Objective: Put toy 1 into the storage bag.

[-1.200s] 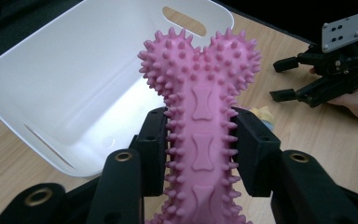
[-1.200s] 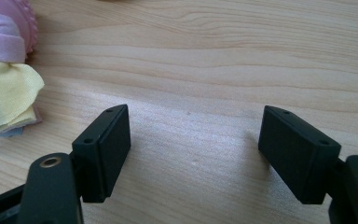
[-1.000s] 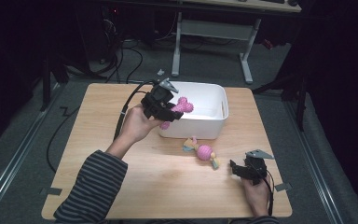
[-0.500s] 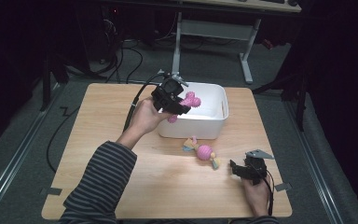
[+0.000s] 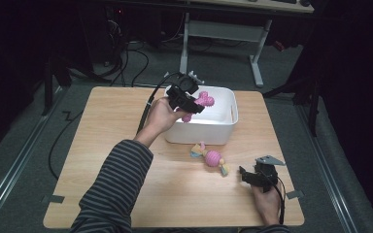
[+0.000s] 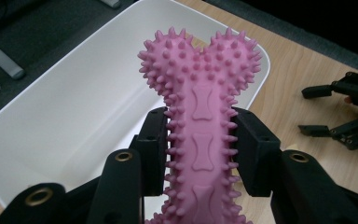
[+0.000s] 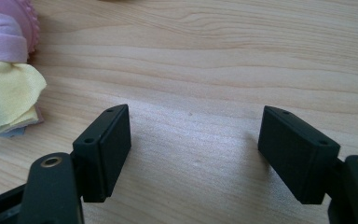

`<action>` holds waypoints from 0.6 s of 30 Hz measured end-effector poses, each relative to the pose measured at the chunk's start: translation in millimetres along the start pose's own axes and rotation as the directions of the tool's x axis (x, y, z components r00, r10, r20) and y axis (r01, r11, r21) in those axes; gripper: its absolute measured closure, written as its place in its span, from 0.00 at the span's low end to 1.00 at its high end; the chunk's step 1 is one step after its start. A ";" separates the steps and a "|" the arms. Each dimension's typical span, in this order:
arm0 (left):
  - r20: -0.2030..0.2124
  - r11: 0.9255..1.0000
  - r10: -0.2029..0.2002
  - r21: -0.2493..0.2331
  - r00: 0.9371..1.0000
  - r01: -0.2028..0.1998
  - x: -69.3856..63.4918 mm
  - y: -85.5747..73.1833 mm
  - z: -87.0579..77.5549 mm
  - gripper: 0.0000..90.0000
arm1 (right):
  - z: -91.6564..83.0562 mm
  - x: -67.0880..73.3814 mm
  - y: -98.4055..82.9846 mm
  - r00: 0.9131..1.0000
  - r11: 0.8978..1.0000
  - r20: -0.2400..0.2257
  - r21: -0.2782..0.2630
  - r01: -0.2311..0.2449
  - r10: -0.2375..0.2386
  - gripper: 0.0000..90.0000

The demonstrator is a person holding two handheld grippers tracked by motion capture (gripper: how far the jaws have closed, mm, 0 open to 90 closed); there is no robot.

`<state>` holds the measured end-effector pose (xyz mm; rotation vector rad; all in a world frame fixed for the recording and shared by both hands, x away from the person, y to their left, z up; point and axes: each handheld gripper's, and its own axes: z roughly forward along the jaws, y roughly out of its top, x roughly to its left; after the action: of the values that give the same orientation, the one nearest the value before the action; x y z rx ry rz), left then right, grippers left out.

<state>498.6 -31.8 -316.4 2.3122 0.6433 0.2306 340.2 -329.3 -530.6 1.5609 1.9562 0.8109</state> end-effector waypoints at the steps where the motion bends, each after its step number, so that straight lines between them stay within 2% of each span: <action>1: -0.004 1.000 0.000 0.002 1.000 0.000 0.4 0.3 1.7 0.65 | 0.1 0.4 0.1 1.000 1.000 0.001 0.001 -0.002 0.002 0.28; 5: -0.010 1.000 -0.010 0.007 1.000 0.010 2.5 0.9 10.7 0.65 | 0.3 0.5 0.2 1.000 1.000 0.000 0.000 -0.002 0.002 0.29; 14: -0.065 0.999 -0.018 0.041 0.998 0.021 13.3 -0.1 33.6 0.65 | 0.4 0.3 0.3 1.000 1.000 -0.002 -0.001 0.002 -0.002 0.28; 18: -0.071 0.998 -0.031 0.048 0.997 0.035 19.6 -1.8 40.7 0.65 | 0.7 0.3 0.5 1.000 1.000 -0.003 -0.002 0.006 -0.006 0.28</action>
<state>528.5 -45.0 -347.7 2.3475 0.7292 0.2848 340.9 -328.8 -530.7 1.5526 1.9610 0.8125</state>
